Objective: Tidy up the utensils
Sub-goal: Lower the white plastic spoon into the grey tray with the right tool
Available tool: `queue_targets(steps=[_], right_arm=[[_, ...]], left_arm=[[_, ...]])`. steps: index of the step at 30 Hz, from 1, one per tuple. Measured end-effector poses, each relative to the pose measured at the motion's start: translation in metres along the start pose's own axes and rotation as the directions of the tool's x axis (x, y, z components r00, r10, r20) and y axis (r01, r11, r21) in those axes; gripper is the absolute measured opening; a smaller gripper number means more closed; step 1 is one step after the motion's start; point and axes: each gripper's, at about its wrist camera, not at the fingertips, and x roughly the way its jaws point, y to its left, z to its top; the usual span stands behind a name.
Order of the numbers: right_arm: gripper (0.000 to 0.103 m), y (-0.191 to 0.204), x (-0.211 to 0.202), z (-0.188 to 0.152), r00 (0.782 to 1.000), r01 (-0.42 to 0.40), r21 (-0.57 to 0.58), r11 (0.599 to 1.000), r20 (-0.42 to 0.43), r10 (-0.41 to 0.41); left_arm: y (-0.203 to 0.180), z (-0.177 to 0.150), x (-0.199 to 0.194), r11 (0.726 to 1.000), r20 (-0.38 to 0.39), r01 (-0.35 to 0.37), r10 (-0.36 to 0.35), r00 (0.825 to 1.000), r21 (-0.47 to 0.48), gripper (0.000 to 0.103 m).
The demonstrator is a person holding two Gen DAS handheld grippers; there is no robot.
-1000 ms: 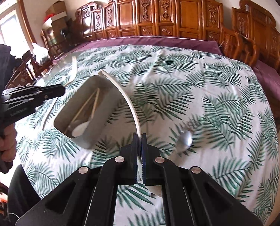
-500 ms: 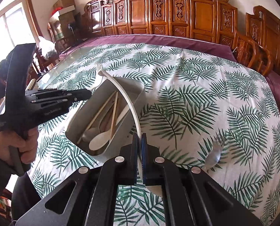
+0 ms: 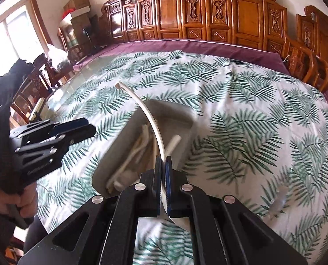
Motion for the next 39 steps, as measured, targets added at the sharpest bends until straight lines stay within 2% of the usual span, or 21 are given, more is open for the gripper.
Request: queue_targets(steps=[4,9,17,18,20,22,30,39], right_arm=[[0.004,0.013,0.016,0.007,1.000,-0.021,0.026,0.999,-0.011,0.021],[0.004,0.023,0.033,0.013,0.998,-0.062,0.108,0.992,-0.021,0.065],[0.004,0.027,0.053,0.010,0.998,-0.019,0.137,0.990,-0.058,0.027],[0.005,0.026,0.053,0.009,0.998,-0.018,0.138,0.990,-0.058,0.026],[0.006,0.027,0.054,0.009,0.998,-0.010,0.130,0.992,-0.059,0.018],[0.008,0.030,0.052,0.009,0.999,0.017,0.110,0.994,-0.049,-0.012],[0.008,0.027,0.038,0.010,0.999,0.034,0.061,0.998,-0.014,-0.033],[0.008,0.005,-0.002,-0.006,0.993,0.105,-0.018,0.994,0.049,-0.104]], left_arm=[[0.016,-0.003,-0.012,1.000,0.015,-0.018,0.018,1.000,-0.011,0.035],[0.036,-0.008,-0.020,0.999,0.022,-0.041,0.042,0.999,-0.031,0.036],[0.051,-0.014,-0.027,0.997,0.028,-0.050,0.052,0.998,-0.054,0.037],[0.051,-0.014,-0.027,0.997,0.028,-0.051,0.052,0.998,-0.054,0.038],[0.050,-0.015,-0.028,0.997,0.033,-0.050,0.052,0.998,-0.054,0.048],[0.048,-0.014,-0.030,0.998,0.036,-0.047,0.049,0.998,-0.049,0.048],[0.037,-0.013,-0.031,0.998,0.042,-0.039,0.040,0.998,-0.039,0.049],[0.013,-0.011,-0.026,1.000,0.042,-0.019,0.020,0.999,-0.014,0.052]])
